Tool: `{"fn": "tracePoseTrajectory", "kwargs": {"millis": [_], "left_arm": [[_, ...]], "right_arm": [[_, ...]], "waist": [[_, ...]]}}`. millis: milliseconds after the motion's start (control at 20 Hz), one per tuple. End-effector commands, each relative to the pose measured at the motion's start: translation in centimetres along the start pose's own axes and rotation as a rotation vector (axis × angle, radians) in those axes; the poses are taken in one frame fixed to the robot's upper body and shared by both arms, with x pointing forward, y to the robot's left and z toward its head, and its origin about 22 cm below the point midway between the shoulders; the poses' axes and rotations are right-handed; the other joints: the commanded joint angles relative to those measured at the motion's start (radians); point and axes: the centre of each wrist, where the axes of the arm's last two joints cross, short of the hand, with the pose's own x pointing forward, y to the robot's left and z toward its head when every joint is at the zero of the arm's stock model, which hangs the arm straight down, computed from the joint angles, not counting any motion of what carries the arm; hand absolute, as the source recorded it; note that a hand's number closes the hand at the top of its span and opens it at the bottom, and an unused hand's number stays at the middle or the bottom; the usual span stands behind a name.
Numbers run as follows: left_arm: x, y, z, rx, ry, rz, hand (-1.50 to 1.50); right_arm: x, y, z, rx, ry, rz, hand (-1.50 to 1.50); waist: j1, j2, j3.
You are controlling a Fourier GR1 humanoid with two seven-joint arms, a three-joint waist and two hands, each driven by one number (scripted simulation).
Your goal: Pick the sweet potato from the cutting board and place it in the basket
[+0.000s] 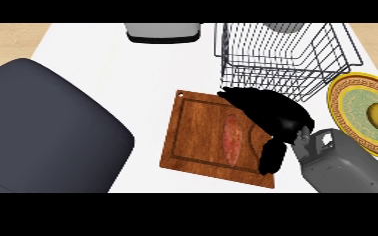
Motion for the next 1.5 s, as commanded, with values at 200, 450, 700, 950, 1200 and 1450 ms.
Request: {"fn": "tracePoseTrajectory", "kwargs": {"millis": [200,450,700,950,1200,1450], "left_arm": [[-1.9,-0.8,-0.4,-0.02,0.12,0.016,0.0],[-2.3,0.8,-0.7,-0.001,0.117,0.015,0.0],[-2.2,-1.6,-0.3,-0.037,0.128,-0.006,0.0],[-1.0,1.1,-0.1,-0.03,0.102,0.027,0.0],[-3.0,0.4,-0.4,-0.029,0.123,0.001,0.0],[-2.3,-0.1,-0.5,-0.009,0.117,-0.007,0.0]], "right_arm": [[-2.2,2.3,-1.4,-0.022,0.013,-0.005,-1.5],[-3.1,2.6,-2.0,-0.033,-0.008,-0.018,-1.5],[-1.1,5.4,-4.5,-0.021,-0.019,-0.003,-1.5],[-1.9,4.6,-4.4,0.055,0.051,0.05,-1.5],[-1.2,6.5,-6.0,0.073,0.064,0.065,-1.5],[-0.4,8.2,-5.8,0.073,0.053,0.042,-1.5]], "waist": [[-0.004,0.012,-0.018],[-0.005,0.012,-0.018],[-0.002,0.012,-0.018],[-0.001,0.01,-0.018],[-0.002,0.012,-0.018],[-0.006,0.01,-0.018]]}}
